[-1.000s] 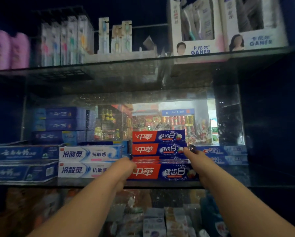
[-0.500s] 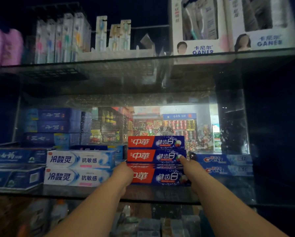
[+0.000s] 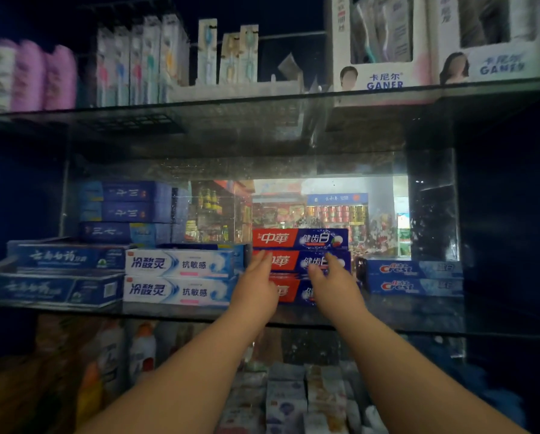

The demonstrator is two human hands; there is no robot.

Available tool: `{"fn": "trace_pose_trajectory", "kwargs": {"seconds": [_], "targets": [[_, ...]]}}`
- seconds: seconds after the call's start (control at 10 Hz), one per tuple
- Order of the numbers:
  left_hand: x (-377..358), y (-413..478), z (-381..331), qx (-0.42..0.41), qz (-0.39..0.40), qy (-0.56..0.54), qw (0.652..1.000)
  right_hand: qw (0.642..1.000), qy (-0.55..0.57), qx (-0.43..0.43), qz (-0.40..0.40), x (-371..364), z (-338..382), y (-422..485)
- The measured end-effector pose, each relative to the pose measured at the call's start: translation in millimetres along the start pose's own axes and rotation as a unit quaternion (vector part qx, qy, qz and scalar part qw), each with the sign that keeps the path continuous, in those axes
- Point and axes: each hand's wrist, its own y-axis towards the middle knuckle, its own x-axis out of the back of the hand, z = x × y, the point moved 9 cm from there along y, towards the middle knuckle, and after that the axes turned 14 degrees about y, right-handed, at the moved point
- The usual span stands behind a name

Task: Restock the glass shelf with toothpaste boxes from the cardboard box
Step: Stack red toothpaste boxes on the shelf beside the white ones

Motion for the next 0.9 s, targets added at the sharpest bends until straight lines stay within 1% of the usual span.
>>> {"fn": "trace_pose_trajectory", "kwargs": {"seconds": [0.1,0.2,0.3,0.4,0.5,0.6,0.7,0.8,0.9], "targets": [[10,-30,6,-0.012,-0.001,-0.021,1.000,1.000,-0.001,0.023,0.017,-19,7,-30],[19,-70,34,0.009,-0.007,-0.047,0.999,0.996,0.008,0.082,0.037,-45,11,-66],[23,-119,75,0.034,-0.011,-0.058,0.998,0.989,-0.012,0.124,0.076,-83,-4,-105],[8,-172,148,0.106,0.007,-0.033,0.994,0.978,-0.018,0.140,0.151,-136,-32,-151],[-15,-239,227,0.222,0.047,-0.047,0.973,0.964,-0.026,0.090,0.249,-196,-79,-203],[-31,-315,293,0.338,0.091,-0.010,0.937,0.939,-0.022,0.040,0.340,-247,-131,-261],[-40,-391,333,0.425,0.098,0.029,0.899,0.901,-0.024,-0.006,0.434,-292,-187,-327],[-58,-473,354,0.543,0.128,-0.001,0.830,0.843,-0.041,-0.077,0.531,-322,-247,-397],[-80,-550,372,0.645,0.125,-0.040,0.753,0.783,-0.064,-0.113,0.609,-340,-301,-457]]}}
